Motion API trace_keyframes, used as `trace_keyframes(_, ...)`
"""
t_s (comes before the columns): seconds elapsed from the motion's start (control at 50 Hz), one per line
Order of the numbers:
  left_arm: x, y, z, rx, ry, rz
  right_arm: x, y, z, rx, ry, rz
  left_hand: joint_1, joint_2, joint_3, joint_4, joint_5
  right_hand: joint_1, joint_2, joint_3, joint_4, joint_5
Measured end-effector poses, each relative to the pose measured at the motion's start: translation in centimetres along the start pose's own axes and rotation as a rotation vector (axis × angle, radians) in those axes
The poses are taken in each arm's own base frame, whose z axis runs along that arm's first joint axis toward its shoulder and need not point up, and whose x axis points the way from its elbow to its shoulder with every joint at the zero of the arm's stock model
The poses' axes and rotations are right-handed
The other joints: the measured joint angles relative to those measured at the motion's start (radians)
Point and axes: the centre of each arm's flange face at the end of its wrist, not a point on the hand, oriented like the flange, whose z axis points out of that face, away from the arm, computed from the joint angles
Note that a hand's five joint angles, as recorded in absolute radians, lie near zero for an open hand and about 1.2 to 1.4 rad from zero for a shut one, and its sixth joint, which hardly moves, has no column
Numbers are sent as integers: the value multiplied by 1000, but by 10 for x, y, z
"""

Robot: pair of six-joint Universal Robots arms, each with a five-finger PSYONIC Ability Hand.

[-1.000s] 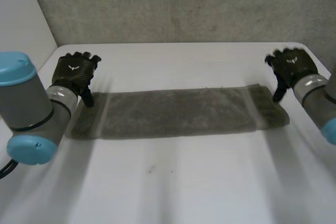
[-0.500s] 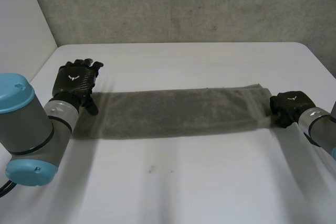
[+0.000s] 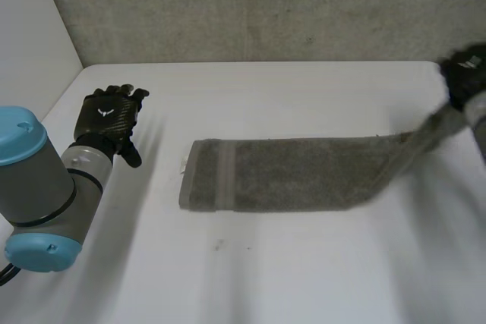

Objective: Fold the laundry

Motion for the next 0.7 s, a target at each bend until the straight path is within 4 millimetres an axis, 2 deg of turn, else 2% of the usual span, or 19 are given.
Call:
trace_keyframes(0.08, -1, -1, 0, 1, -4, -1, -32, -46, -12, 182, -99, 46, 0, 0, 0, 0, 0, 3, 0, 6, 2, 2)
trace_keyframes(0.1, -1, -1, 0, 3, -7, -2, -57, -72, -24, 289, -178, 68, 0, 0, 0, 0, 0, 3, 0, 6, 3, 1)
trace_keyframes(0.12, -2, -1, -1, 3, -8, -2, -68, -83, -30, 333, -215, 76, 0, 0, 0, 0, 0, 3, 0, 6, 3, 2)
trace_keyframes(0.14, -2, -1, -1, 3, -8, -2, -68, -83, -30, 333, -215, 76, 0, 0, 0, 0, 0, 3, 0, 6, 3, 2)
trace_keyframes(0.18, -2, -2, -2, 4, -10, -2, -113, -112, -55, 478, -362, 93, 0, 0, 0, 0, 0, 3, 0, 6, 3, 2)
trace_keyframes(0.22, -2, -2, -2, 3, -10, -2, -142, -125, -73, 556, -459, 98, 0, 0, 0, 0, 0, 4, 0, 6, 3, 2)
trace_keyframes(0.26, -2, -2, -3, 3, -10, -2, -162, -130, -86, 598, -527, 99, 0, 0, 0, 0, 0, 4, 0, 6, 3, 2)
trace_keyframes(0.28, -2, -2, -4, 3, -10, -2, -183, -132, -98, 631, -595, 98, 0, 0, 0, 0, 0, 4, 0, 6, 3, 2)
trace_keyframes(0.3, -2, -2, -4, 3, -10, -2, -183, -132, -98, 631, -595, 98, 0, 0, 0, 0, 0, 4, 0, 6, 3, 2)
trace_keyframes(0.32, -2, -3, -4, 4, -9, -2, -207, -131, -111, 655, -667, 95, 0, 0, 0, 0, 0, 4, 0, 6, 3, 3)
trace_keyframes(0.38, -1, -3, -5, 5, -5, -2, -239, -123, -127, 655, -758, 90, 0, 0, 0, -1, 0, 3, -6, -5, -9, 2)
trace_keyframes(0.42, 1, -3, -6, 6, 0, -1, -249, -119, -131, 647, -784, 89, 0, 0, 0, -1, 0, -73, -104, -116, -121, -92)
trace_keyframes(0.44, 2, -4, -7, 7, 4, -1, -254, -116, -133, 639, -798, 89, 0, 0, 0, -1, 0, -215, -275, -281, -287, -245)
trace_keyframes(0.46, 3, -4, -7, 8, 8, -1, -257, -115, -134, 632, -802, 90, 0, 0, 0, -1, 0, -215, -275, -281, -287, -245)
trace_keyframes(0.48, 6, -5, -8, 11, 15, 0, -257, -114, -134, 623, -802, 94, 0, 0, 0, -1, 0, -580, -694, -693, -680, -630)
trace_keyframes(0.52, 9, -6, -9, 16, 26, 0, -255, -115, -133, 609, -792, 102, 0, 0, 0, -1, 0, -580, -694, -693, -680, -630)
trace_keyframes(0.54, 11, -6, -9, 18, 32, 1, -253, -116, -132, 601, -782, 110, 0, 0, 0, -1, 0, -718, -893, -886, -893, -838)
trace_keyframes(0.62, 28, -15, -13, 53, 80, 2, -219, -120, -119, 500, -681, 205, 0, 0, 0, -1, 0, -747, -950, -974, -957, -908)
trace_keyframes(0.7, 46, -25, -16, 94, 127, 2, -188, -112, -107, 377, -593, 314, 0, 0, 0, -1, 0, -747, -950, -974, -957, -909)
